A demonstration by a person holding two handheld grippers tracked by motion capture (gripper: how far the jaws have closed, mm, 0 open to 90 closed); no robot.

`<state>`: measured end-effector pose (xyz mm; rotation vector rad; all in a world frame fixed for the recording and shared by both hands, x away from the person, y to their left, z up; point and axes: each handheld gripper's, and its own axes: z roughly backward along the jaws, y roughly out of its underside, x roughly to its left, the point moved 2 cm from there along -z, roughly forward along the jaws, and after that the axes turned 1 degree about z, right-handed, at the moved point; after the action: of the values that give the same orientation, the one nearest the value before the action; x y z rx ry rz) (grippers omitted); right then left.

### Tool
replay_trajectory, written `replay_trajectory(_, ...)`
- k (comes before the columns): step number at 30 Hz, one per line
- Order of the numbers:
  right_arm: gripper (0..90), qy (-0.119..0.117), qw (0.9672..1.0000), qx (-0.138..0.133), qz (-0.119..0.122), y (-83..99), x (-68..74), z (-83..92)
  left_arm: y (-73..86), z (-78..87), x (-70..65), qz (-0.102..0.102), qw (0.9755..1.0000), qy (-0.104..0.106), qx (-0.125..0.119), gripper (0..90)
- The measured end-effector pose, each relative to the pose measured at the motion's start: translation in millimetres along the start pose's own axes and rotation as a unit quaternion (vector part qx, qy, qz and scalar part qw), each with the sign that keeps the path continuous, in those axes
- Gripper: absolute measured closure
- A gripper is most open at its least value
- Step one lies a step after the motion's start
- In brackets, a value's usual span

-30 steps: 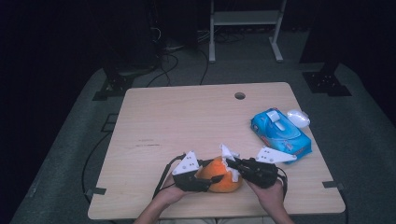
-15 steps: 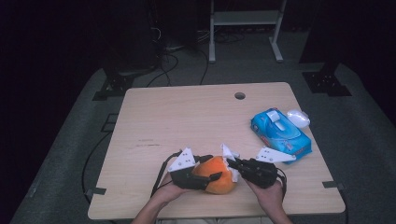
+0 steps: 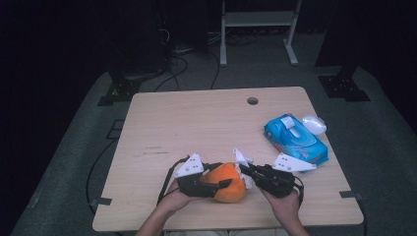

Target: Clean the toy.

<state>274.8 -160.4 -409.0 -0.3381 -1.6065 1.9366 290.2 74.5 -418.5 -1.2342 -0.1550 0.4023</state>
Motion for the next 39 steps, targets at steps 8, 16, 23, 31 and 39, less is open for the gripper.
replay_trajectory(8, 83.5, 0.004, 0.999, 0.03, -0.033, 24.7, -13.4, -12.7, 6.0, -2.4, 5.7, 0.011, 0.9998, 0.007, 0.016, 15.1)
replay_trajectory(16, 83.5, 0.023, 0.9984, 0.034, -0.039, 24.5, -22.4, -8.4, 21.0, -2.2, 14.7, 0.019, 0.9992, 0.019, 0.029, 24.2)
replay_trajectory(23, 83.6, 0.012, 0.9998, -0.012, -0.003, -1.6, -6.2, 6.9, 1.3, 2.8, 5.7, -0.011, 0.9998, -0.014, 0.012, 39.6)
replay_trajectory(31, 83.5, 0.028, 0.9994, 0.022, 0.006, 11.0, -13.9, -2.6, 13.4, -5.7, 10.9, 0.007, 0.9999, 0.001, 0.015, 19.7)
replay_trajectory(39, 83.6, 0.02, 0.9993, 0.023, 0.02, 6.8, -1.7, -4.2, 15.8, -7.5, 14.6, 0.014, 0.9989, -0.045, 0.009, 35.9)
